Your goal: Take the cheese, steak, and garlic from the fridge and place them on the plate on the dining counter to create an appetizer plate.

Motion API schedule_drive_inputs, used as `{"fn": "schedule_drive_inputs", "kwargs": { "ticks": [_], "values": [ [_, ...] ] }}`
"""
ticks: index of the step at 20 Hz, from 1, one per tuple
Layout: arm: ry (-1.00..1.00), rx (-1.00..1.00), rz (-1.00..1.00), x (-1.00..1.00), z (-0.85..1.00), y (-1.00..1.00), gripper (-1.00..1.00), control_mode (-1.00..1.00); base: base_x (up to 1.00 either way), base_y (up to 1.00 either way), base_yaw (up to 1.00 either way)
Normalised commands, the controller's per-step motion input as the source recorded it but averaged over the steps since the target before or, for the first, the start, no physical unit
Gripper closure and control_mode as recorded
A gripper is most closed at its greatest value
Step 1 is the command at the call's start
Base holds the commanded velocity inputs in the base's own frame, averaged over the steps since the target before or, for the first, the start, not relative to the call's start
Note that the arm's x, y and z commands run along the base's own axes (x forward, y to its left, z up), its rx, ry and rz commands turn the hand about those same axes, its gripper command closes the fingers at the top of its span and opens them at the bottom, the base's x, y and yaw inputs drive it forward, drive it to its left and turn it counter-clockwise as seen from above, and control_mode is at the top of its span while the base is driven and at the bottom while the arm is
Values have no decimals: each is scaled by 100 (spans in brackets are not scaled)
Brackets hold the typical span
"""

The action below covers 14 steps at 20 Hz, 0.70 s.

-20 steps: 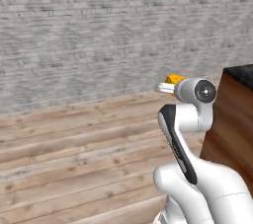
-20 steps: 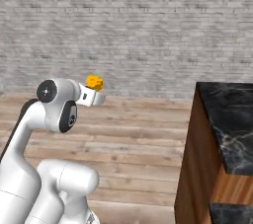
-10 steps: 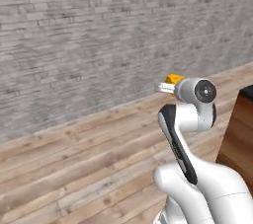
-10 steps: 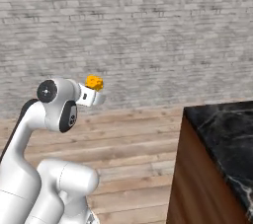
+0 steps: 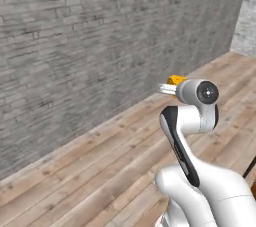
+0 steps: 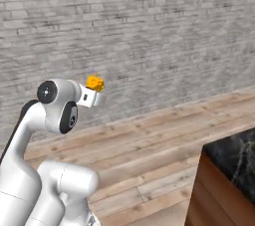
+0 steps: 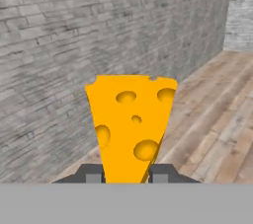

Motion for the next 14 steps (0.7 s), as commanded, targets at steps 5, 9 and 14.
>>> {"fn": "schedule_drive_inputs", "kwargs": {
  "ticks": [5,9,14],
  "values": [
    [0,0,0,0,0,0,100,100,100,28,-46],
    [0,0,0,0,0,0,100,100,100,22,-47],
    [0,0,0,0,0,0,100,100,100,17,-48]
  ]
}}
